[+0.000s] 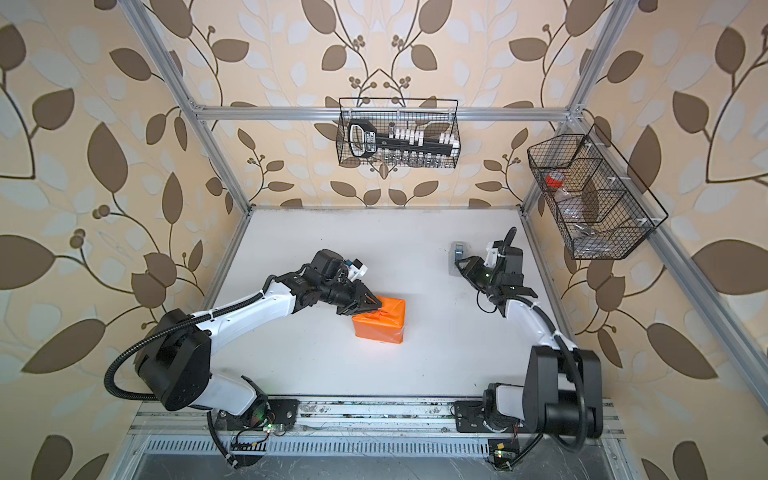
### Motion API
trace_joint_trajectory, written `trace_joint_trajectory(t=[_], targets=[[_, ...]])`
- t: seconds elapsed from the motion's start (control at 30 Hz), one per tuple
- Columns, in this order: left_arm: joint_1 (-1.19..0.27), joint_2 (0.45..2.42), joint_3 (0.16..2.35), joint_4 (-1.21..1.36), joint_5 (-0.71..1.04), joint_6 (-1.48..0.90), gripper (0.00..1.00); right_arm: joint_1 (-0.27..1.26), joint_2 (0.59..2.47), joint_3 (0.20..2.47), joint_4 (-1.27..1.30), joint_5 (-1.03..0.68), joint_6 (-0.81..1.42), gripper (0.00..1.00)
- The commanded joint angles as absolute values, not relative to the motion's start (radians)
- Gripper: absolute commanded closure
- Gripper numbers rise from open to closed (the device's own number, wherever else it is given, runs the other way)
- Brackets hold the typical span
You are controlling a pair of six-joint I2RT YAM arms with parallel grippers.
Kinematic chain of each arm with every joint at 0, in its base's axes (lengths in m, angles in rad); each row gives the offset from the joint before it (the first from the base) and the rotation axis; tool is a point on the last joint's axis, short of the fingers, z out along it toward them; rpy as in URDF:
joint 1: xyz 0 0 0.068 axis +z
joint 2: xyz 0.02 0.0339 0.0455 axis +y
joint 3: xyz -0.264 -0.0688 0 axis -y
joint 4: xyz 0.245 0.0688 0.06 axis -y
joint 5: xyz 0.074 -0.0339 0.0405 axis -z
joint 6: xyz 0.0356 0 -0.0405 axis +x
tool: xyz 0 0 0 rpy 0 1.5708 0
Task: Wrap the gift box in paper
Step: 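Move the right gripper to the white tape dispenser farther from the robot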
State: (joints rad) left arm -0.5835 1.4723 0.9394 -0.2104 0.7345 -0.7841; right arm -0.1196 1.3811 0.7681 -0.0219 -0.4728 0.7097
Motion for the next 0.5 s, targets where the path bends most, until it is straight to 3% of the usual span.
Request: trace_joint_trajectory(t=[0.0, 0.47], targets=[[-0.598, 1.464, 0.889, -0.259, 0.733, -0.764, 0.77, -0.124, 1.473, 0.863, -0.123, -0.411, 0.588, 0.62], [-0.597, 1.46, 0.854, -0.213, 0.727, -0.782, 0.77, -0.126, 1.747, 1.05, -0.16, -0.352, 0.436, 0.63]])
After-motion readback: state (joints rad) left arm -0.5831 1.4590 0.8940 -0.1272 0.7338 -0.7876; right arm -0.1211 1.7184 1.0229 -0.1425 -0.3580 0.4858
